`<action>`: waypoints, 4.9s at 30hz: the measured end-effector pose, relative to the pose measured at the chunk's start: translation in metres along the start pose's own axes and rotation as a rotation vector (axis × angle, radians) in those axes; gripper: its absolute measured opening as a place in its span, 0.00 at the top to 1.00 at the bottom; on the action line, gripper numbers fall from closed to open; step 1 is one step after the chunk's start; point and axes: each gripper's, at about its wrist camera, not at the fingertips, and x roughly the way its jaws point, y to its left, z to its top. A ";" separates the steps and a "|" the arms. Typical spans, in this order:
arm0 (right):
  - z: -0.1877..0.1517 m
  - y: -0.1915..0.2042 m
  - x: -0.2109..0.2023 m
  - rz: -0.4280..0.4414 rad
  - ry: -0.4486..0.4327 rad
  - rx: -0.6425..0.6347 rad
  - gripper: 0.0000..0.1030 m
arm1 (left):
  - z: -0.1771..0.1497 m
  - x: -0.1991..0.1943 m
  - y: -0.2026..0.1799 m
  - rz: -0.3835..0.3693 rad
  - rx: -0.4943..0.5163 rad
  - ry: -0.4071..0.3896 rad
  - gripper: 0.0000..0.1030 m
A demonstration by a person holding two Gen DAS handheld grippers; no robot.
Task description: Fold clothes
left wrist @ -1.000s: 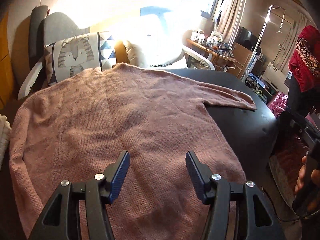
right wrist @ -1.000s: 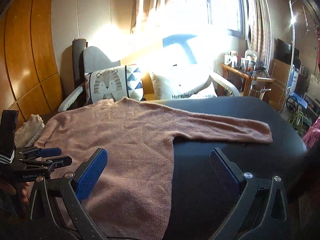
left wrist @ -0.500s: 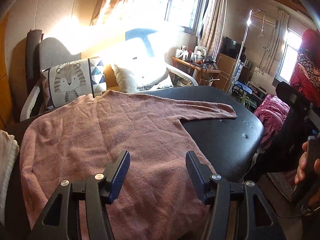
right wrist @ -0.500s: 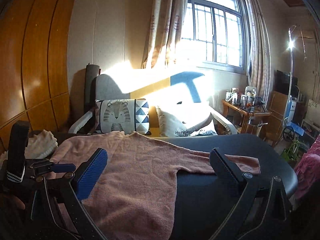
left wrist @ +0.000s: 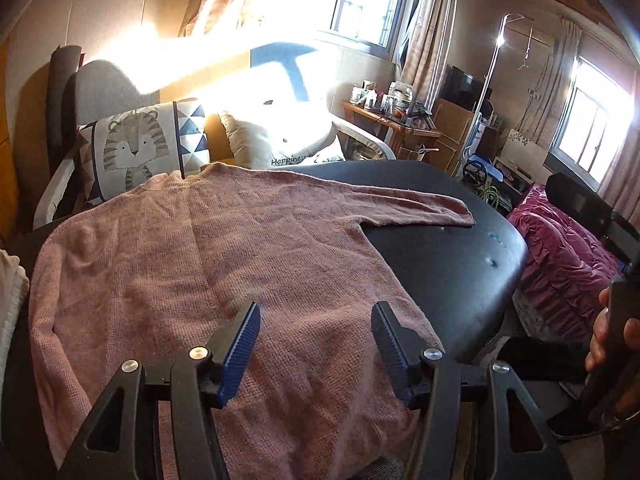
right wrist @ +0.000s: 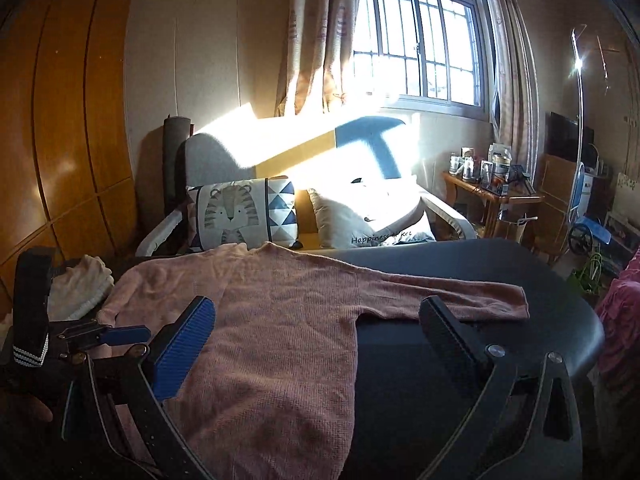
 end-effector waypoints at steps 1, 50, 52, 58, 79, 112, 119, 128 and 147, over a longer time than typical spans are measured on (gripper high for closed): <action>-0.002 -0.003 0.003 -0.011 0.007 0.010 0.00 | 0.000 0.001 0.004 0.006 -0.006 0.003 0.42; -0.027 -0.273 0.393 -0.183 0.555 0.096 0.00 | 0.052 0.270 -0.058 -0.037 0.083 0.217 0.06; -0.023 -0.281 0.398 -0.198 0.560 0.110 0.00 | 0.054 0.273 -0.064 -0.065 0.062 0.217 0.06; -0.018 -0.275 0.388 -0.284 0.564 0.084 0.00 | 0.063 0.251 -0.048 -0.198 -0.053 0.243 0.18; -0.067 0.052 0.225 0.067 0.464 -0.096 0.00 | -0.035 0.083 0.148 0.139 -0.103 0.152 0.17; -0.091 0.027 0.241 0.064 0.497 -0.070 0.00 | -0.025 0.008 0.393 0.584 -0.132 0.082 0.17; -0.092 0.026 0.241 0.066 0.492 -0.070 0.00 | 0.017 0.069 0.358 0.403 -0.042 0.039 0.17; -0.090 0.024 0.242 0.078 0.502 -0.065 0.00 | 0.014 0.134 0.397 0.426 -0.073 0.114 0.14; -0.006 -0.019 0.395 0.025 0.530 -0.116 0.00 | 0.046 0.165 0.376 0.445 0.048 0.116 0.09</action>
